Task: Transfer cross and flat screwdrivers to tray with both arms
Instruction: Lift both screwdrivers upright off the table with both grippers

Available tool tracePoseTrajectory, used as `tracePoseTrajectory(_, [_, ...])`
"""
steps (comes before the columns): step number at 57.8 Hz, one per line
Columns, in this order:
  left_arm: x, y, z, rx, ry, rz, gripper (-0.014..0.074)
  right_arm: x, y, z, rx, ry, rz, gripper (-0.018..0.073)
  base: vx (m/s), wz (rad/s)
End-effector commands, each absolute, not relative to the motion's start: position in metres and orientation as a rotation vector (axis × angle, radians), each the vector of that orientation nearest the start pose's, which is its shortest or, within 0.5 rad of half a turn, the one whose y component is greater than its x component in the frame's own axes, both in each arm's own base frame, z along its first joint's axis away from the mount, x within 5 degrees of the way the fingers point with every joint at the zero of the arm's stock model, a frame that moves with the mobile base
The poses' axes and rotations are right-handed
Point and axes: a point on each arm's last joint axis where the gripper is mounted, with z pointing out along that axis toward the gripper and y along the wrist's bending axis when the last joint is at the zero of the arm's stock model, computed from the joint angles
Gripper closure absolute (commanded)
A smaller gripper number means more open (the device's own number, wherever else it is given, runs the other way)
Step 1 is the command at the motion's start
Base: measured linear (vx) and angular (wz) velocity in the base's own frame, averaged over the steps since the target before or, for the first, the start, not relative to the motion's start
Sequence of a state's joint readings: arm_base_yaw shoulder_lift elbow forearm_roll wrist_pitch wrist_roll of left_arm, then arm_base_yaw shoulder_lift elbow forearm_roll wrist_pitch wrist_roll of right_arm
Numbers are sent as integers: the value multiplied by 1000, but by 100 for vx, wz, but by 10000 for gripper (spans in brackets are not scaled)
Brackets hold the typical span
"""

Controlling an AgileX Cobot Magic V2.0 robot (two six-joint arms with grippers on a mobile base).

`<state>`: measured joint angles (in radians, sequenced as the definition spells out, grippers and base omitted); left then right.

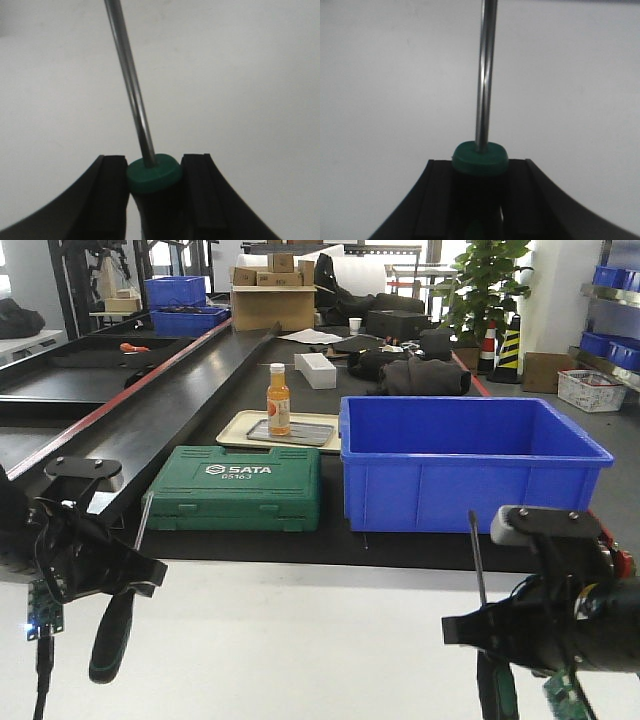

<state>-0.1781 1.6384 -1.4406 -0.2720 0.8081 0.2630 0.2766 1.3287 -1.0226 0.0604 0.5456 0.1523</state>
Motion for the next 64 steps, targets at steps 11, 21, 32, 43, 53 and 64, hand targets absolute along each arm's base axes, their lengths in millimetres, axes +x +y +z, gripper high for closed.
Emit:
tracePoseTrajectory(11, [322, -103, 393, 408, 2157, -395, 601, 245, 69, 373, -94, 2047, 290, 568, 0, 0])
tracePoseTrajectory(21, [311, -102, 409, 405, 2096, -397, 600, 234, 60, 386, -30, 1989, 254, 568, 0, 0])
tracePoseTrajectory(32, [306, -101, 415, 356, 2089, -423, 597, 227, 50, 411, -25, 1956, 144, 568, 0, 0])
tracePoseTrajectory(43, [305, -100, 419, 307, 2069, -442, 597, 221, 46, 440, -80, 1913, 72, 568, 0, 0])
tracePoseTrajectory(53, [296, -95, 422, 285, 2021, -429, 597, 223, 49, 438, -106, 1932, 87, 568, 0, 0])
tracePoseTrajectory(64, [282, -90, 409, 250, 2023, -429, 597, 227, 51, 437, -111, 1923, 91, 568, 0, 0])
